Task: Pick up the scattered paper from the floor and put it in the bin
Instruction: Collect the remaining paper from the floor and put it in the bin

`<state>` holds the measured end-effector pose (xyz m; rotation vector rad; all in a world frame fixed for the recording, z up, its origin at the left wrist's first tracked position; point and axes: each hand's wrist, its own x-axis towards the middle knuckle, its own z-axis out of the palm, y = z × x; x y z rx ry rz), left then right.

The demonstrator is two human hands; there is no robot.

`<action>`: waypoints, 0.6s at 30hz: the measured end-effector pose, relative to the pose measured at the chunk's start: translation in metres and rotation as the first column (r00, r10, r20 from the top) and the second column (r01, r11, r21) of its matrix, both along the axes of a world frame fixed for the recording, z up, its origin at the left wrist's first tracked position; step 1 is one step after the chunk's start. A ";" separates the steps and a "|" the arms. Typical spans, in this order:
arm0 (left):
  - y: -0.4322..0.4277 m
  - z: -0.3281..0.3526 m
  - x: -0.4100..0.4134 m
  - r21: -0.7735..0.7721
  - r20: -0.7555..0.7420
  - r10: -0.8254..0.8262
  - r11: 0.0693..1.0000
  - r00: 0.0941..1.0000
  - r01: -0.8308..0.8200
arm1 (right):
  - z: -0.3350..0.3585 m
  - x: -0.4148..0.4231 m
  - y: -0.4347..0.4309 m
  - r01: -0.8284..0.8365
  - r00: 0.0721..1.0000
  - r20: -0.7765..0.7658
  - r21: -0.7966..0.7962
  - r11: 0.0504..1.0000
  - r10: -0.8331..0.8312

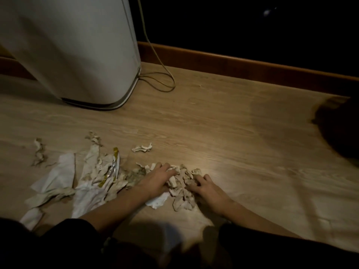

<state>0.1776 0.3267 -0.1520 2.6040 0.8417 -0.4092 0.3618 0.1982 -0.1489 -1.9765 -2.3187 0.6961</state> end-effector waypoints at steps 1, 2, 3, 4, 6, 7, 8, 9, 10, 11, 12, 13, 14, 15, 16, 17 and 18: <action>-0.001 -0.001 -0.004 0.002 0.036 0.005 1.000 0.999 -0.005 | -0.001 -0.001 0.000 0.001 0.999 -0.038 0.036 0.999 0.001; -0.001 -0.001 -0.007 -0.005 0.063 0.025 1.000 0.998 -0.025 | -0.002 -0.001 0.002 0.009 0.997 -0.072 0.057 0.998 -0.005; 0.001 -0.001 -0.009 -0.020 0.094 0.056 0.998 0.994 -0.054 | -0.001 0.002 0.004 0.030 0.994 -0.104 0.058 0.998 -0.024; 0.005 -0.001 -0.011 -0.041 0.138 0.094 0.995 0.986 -0.089 | 0.001 0.006 0.008 0.058 0.989 -0.137 0.045 0.997 -0.051; 0.013 0.003 -0.013 -0.074 0.244 0.173 0.984 0.954 -0.159 | 0.008 0.018 0.013 0.123 0.975 -0.187 0.017 0.992 -0.117; 0.017 0.005 -0.012 -0.087 0.279 0.199 0.980 0.939 -0.181 | 0.014 0.025 0.013 0.158 0.968 -0.198 0.008 0.987 -0.153; 0.020 0.008 -0.010 -0.093 0.302 0.210 0.977 0.930 -0.190 | 0.020 0.032 0.011 0.189 0.963 -0.199 0.003 0.982 -0.184; 0.021 0.010 -0.007 -0.096 0.318 0.212 0.977 0.924 -0.191 | 0.023 0.039 0.005 0.216 0.957 -0.195 -0.008 0.976 -0.213; 0.020 0.012 -0.001 -0.092 0.331 0.203 0.979 0.921 -0.183 | 0.027 0.046 -0.004 0.245 0.951 -0.191 -0.019 0.969 -0.244; 0.017 0.013 0.006 -0.090 0.340 0.188 0.982 0.921 -0.167 | 0.031 0.051 -0.014 0.277 0.944 -0.179 -0.037 0.960 -0.279; 0.013 0.014 0.014 -0.089 0.354 0.167 0.985 0.920 -0.145 | 0.033 0.055 -0.026 0.308 0.936 -0.163 -0.058 0.950 -0.313; 0.007 0.014 0.023 -0.091 0.373 0.151 0.988 0.915 -0.126 | 0.036 0.057 -0.038 0.334 0.928 -0.147 -0.079 0.939 -0.342; 0.000 0.015 0.032 -0.096 0.391 0.139 0.989 0.910 -0.109 | 0.035 0.058 -0.051 0.357 0.921 -0.130 -0.104 0.928 -0.368; -0.007 0.016 0.042 -0.104 0.408 0.128 0.990 0.904 -0.094 | 0.034 0.056 -0.063 0.377 0.913 -0.116 -0.130 0.917 -0.392; -0.014 0.016 0.050 -0.111 0.420 0.118 0.991 0.900 -0.079 | 0.030 0.053 -0.073 0.396 0.904 -0.104 -0.168 0.903 -0.416; -0.020 0.017 0.058 -0.115 0.425 0.110 0.991 0.898 -0.066 | 0.026 0.049 -0.081 0.412 0.896 -0.082 -0.214 0.886 -0.437; -0.025 0.017 0.064 -0.112 0.427 0.101 0.992 0.899 -0.058 | 0.021 0.044 -0.086 0.423 0.893 -0.040 -0.262 0.867 -0.448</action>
